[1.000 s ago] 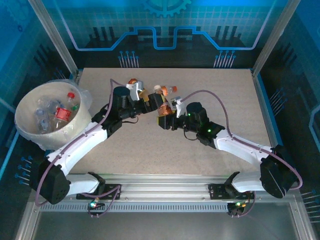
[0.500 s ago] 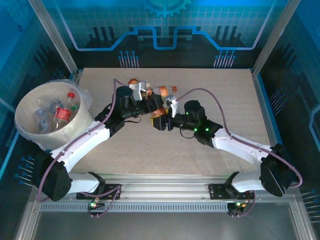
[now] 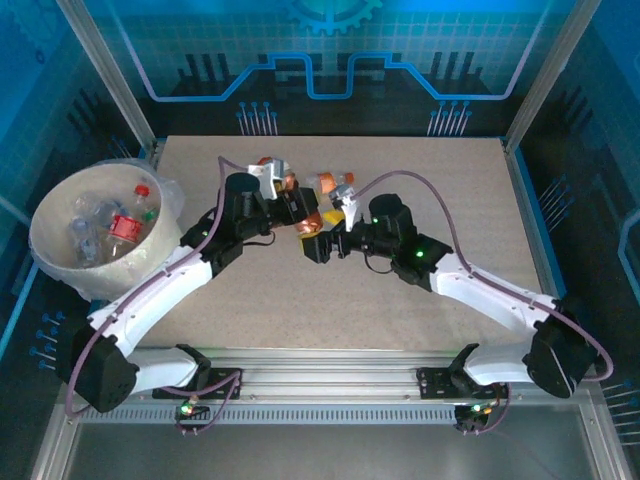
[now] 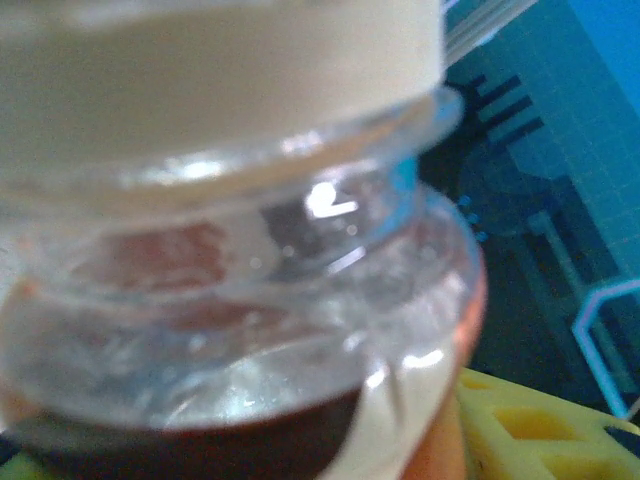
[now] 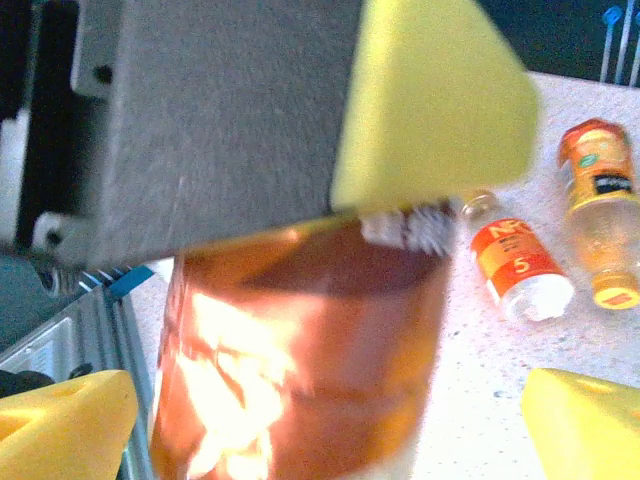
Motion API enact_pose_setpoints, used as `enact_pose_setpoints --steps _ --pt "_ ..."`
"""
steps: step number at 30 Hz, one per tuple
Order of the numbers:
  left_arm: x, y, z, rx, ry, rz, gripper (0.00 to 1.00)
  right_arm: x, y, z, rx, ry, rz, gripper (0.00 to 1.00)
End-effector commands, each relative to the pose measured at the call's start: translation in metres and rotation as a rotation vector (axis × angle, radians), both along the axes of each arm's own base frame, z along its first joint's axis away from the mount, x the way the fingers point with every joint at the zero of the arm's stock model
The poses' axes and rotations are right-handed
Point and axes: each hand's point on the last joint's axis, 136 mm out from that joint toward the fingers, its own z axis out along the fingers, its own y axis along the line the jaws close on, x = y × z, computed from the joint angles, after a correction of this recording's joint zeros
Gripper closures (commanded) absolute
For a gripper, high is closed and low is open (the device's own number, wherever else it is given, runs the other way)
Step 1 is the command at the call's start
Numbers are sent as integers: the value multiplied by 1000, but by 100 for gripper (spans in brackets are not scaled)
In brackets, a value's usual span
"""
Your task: Put the plastic bottles in the bin
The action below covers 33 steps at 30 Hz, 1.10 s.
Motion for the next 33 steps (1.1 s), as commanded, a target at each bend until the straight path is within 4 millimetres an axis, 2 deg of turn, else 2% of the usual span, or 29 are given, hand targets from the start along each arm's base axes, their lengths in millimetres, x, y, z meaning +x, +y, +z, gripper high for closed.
enact_pose_setpoints --steps 1,5,8,12,15,19,22,29,33 --pt "-4 28 41 149 -143 82 50 -1 -23 15 -38 -103 -72 0" --pt "-13 63 78 296 -248 181 50 4 -47 26 -55 -176 -181 0" --pt "-21 98 104 436 -301 295 50 11 -66 19 -85 -189 -279 0" --pt "-35 164 138 654 -360 557 49 18 -84 19 -80 -192 -373 0" --pt "-42 225 148 774 -302 755 50 19 -87 16 -60 -183 -390 0" --pt "-54 284 149 727 -206 908 51 20 -88 9 -43 -168 -392 0" --pt "-61 317 146 744 -159 1003 51 21 -88 6 -37 -162 -392 0" --pt "-68 377 115 792 4 1137 50 20 -92 10 -43 -172 -386 0" --pt "-99 409 96 796 153 1278 47 25 -94 16 -31 -172 -397 0"
